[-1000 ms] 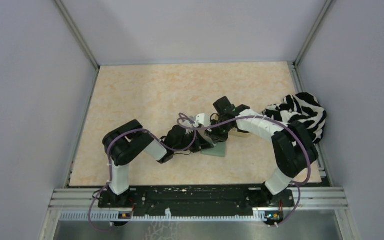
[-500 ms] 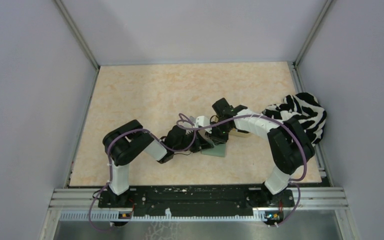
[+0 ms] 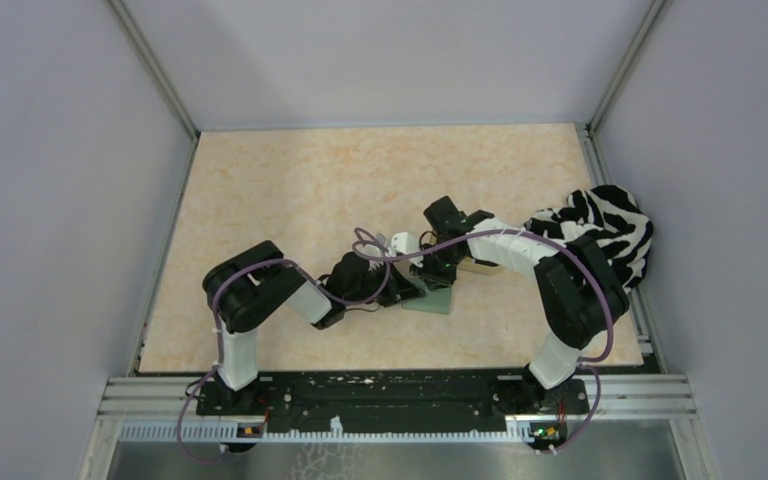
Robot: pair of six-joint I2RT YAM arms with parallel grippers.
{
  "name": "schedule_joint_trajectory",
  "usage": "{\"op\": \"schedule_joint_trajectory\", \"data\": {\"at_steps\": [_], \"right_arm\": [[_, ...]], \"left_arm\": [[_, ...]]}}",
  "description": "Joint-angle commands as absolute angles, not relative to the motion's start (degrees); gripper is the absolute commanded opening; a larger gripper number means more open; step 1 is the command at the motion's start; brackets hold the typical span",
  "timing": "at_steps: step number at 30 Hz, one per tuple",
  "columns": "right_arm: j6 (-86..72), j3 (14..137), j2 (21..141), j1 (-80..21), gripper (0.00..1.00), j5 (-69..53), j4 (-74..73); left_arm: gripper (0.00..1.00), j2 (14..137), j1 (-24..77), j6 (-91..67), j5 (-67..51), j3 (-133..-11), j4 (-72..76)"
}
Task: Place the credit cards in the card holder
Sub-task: Close the card holder at the center of the board.
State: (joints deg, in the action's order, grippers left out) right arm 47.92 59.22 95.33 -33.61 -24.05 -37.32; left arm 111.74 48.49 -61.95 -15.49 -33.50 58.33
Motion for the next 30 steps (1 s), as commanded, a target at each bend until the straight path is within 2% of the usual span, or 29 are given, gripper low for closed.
{"op": "schedule_joint_trajectory", "data": {"at_steps": [1, 7, 15, 30], "right_arm": [[47.69, 59.86, 95.38, -34.60, 0.19, -25.64, -37.34], [47.46, 60.29, 92.77, -32.65, 0.23, -28.89, -37.69], [49.47, 56.31, 86.51, -31.82, 0.42, -30.04, -34.31], [51.67, 51.77, 85.15, -34.23, 0.53, -22.60, -27.15]], "left_arm": [[0.00, 109.31, 48.50, -60.81, -14.37, -31.63, 55.82], [0.02, 105.62, 48.52, -58.17, -12.97, -31.73, 51.50], [0.00, 107.61, 48.26, -57.26, -12.79, -33.28, 48.23], [0.00, 109.84, 48.13, -57.82, -12.57, -33.35, 48.92]]}}
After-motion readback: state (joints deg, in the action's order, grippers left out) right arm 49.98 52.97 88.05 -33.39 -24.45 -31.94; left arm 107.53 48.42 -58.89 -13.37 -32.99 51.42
